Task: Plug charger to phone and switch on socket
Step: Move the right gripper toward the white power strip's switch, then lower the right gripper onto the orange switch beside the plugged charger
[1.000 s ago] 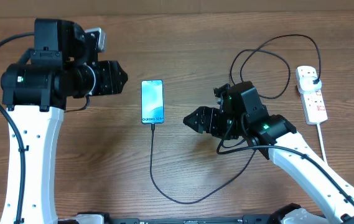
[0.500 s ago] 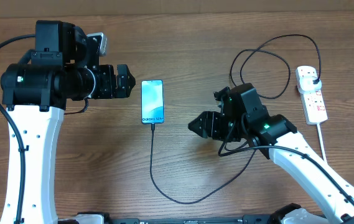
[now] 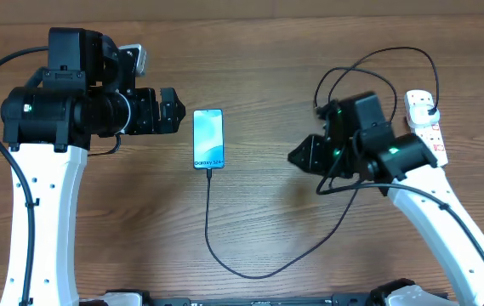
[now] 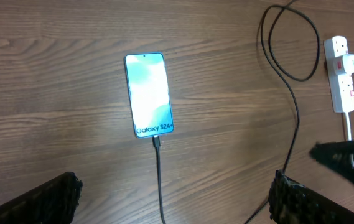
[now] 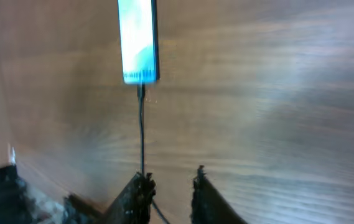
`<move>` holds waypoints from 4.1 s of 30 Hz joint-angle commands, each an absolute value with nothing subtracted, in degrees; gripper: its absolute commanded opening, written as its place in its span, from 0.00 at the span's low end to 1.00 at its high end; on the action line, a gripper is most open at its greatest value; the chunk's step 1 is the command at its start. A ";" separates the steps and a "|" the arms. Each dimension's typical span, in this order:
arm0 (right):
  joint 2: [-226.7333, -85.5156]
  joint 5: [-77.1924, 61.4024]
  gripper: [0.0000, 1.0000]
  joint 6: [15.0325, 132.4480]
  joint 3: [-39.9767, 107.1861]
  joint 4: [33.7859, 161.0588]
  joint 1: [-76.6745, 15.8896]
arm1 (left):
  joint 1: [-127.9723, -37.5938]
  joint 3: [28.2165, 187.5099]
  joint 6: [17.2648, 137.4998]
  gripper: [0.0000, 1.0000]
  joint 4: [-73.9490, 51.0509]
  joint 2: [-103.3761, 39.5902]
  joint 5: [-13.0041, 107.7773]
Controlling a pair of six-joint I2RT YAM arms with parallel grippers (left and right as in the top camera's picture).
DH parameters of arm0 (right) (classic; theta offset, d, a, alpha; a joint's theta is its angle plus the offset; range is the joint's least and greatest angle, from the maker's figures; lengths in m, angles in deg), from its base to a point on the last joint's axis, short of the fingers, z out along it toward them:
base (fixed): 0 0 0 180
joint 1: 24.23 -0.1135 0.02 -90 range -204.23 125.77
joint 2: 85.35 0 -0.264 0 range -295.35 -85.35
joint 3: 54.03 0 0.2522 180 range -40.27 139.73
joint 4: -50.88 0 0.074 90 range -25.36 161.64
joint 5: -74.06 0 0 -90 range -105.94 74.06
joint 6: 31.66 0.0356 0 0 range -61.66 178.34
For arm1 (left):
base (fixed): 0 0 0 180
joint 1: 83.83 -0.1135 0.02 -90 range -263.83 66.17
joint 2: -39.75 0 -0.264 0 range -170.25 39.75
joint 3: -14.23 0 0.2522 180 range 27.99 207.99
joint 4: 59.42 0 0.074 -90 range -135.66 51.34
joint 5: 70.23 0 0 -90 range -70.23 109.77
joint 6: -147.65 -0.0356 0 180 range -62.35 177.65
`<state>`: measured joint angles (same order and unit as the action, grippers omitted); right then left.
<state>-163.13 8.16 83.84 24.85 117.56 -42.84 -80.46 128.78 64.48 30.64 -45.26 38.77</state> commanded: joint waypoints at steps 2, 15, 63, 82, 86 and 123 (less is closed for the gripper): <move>-162.93 6.74 0.07 80.34 31.28 121.74 -38.21 | -80.39 129.72 63.86 1.00 30.46 -44.56 38.64; -162.21 5.08 0.04 79.93 39.43 128.32 -29.70 | -80.39 129.72 63.86 1.00 30.46 -44.56 38.64; -162.01 11.13 0.04 74.33 35.78 124.43 7.39 | -80.39 129.70 63.86 1.00 30.46 -44.56 38.64; -175.83 19.02 0.04 76.49 35.78 112.10 9.07 | -80.39 129.70 63.86 1.00 30.46 -44.56 38.64; -179.98 19.79 0.04 78.53 35.78 109.06 11.34 | -80.39 129.70 63.86 0.99 30.46 -44.56 38.64; -205.20 29.99 0.04 82.66 35.74 91.12 17.97 | -80.39 129.70 63.86 0.99 30.46 -44.56 38.64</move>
<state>-203.28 26.52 81.96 35.93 91.95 17.90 -80.46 128.78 64.50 30.64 -45.26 38.80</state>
